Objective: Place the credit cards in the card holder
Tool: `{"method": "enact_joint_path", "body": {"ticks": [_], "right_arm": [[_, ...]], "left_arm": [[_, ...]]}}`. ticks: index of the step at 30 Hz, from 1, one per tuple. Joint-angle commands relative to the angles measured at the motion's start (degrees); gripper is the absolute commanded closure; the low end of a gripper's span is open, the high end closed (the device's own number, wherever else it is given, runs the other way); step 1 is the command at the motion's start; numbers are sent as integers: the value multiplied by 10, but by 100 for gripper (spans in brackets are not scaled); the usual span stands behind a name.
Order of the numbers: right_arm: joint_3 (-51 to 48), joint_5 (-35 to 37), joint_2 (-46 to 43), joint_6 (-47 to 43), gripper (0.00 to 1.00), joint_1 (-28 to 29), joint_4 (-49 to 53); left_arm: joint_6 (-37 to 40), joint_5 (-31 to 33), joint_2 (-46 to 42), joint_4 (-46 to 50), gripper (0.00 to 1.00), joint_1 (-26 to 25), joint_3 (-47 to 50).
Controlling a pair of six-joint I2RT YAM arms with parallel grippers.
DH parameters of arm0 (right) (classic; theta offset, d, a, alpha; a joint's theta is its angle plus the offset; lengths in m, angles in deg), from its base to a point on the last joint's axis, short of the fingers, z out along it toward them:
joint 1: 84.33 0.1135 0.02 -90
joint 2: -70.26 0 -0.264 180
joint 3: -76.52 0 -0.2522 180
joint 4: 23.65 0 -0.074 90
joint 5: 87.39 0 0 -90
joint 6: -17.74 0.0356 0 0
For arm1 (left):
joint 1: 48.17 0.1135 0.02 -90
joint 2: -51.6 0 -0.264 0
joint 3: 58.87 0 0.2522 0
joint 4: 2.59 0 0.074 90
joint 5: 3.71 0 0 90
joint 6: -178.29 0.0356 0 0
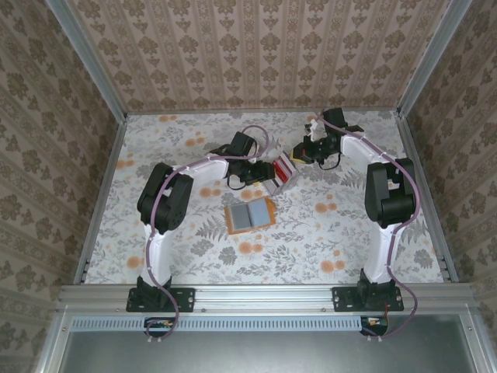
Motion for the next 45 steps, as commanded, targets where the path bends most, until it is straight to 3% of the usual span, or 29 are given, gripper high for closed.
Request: {"method": "enact_joint_path", "body": {"ticks": [1, 19, 45], "right_arm": [[-10, -7, -19, 6, 98, -3, -5], [-17, 80, -61, -26, 100, -7, 8], [-6, 81, -86, -19, 100, -23, -1]], "left_arm": [[-5, -7, 5, -1, 47, 1, 1], [-6, -7, 0, -1, 47, 1, 3], [1, -3, -70, 31, 43, 4, -14]]}}
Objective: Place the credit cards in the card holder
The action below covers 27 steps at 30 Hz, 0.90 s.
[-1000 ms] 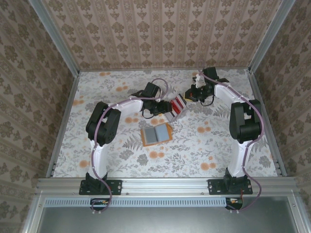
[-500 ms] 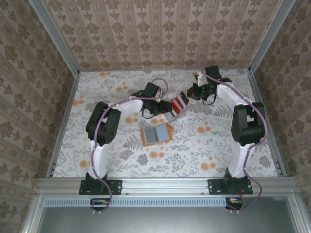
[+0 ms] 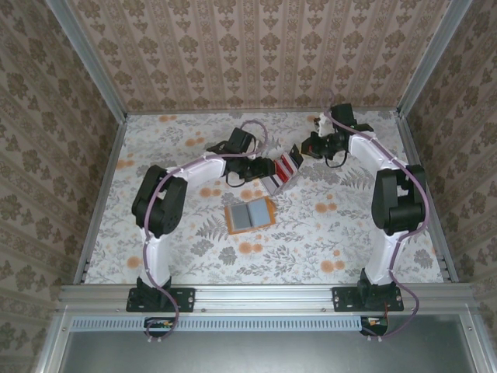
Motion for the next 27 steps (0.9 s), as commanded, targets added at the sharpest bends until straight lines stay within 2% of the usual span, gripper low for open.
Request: {"method": "enact_joint_path", "body": {"ticks": [1, 12, 21, 27], "right_arm": [[9, 7, -28, -2, 100, -6, -2], [25, 6, -43, 3, 100, -11, -3], [46, 1, -56, 8, 100, -16, 1], [35, -40, -74, 35, 100, -16, -24]], "left_arm": [[-1, -4, -35, 16, 43, 3, -12], [-37, -20, -68, -29, 40, 10, 14], [-101, -61, -89, -133, 39, 25, 55], [-174, -99, -86, -259, 38, 34, 88]]}}
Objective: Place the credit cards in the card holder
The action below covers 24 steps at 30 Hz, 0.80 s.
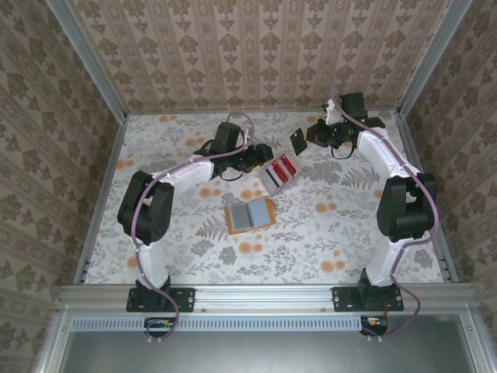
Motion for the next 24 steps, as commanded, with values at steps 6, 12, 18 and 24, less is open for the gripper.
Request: {"method": "enact_joint_path", "body": {"ticks": [6, 12, 18, 24], "right_arm": [[-29, -94, -54, 70, 100, -3, -72], [-56, -138, -64, 116, 100, -1, -124], [-70, -169, -63, 153, 100, 12, -168], [-77, -183, -65, 173, 100, 24, -192]], "left_arm": [[-123, -67, -7, -204, 38, 12, 19], [-180, -88, 7, -280, 38, 12, 13], [-198, -94, 12, -303, 39, 9, 9], [-201, -98, 18, -304, 39, 7, 5]]}}
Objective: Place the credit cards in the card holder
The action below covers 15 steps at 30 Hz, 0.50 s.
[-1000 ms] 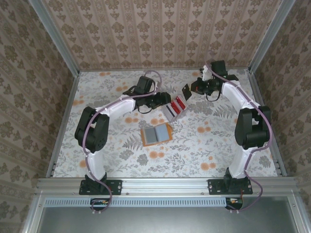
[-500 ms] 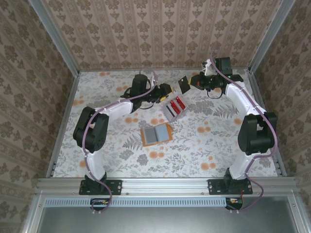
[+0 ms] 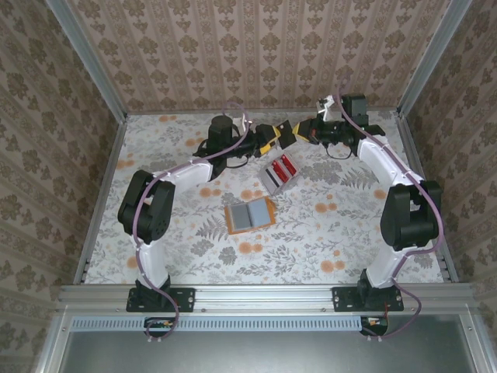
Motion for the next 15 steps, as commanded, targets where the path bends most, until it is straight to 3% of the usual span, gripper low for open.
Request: {"method": "enact_joint_path", "body": {"ticks": [1, 4, 8, 15], "right_arm": [[-8, -36, -17, 27, 100, 9, -35], [-14, -42, -17, 30, 100, 17, -41], [-24, -39, -14, 31, 100, 23, -44], [-34, -40, -13, 31, 100, 24, -47]], "left_arm": [[-13, -16, 10, -25, 39, -1, -11], [-15, -18, 11, -29, 41, -1, -16], [-12, -17, 8, -29, 51, -1, -18], [-4, -14, 0, -28, 88, 1, -7]]}}
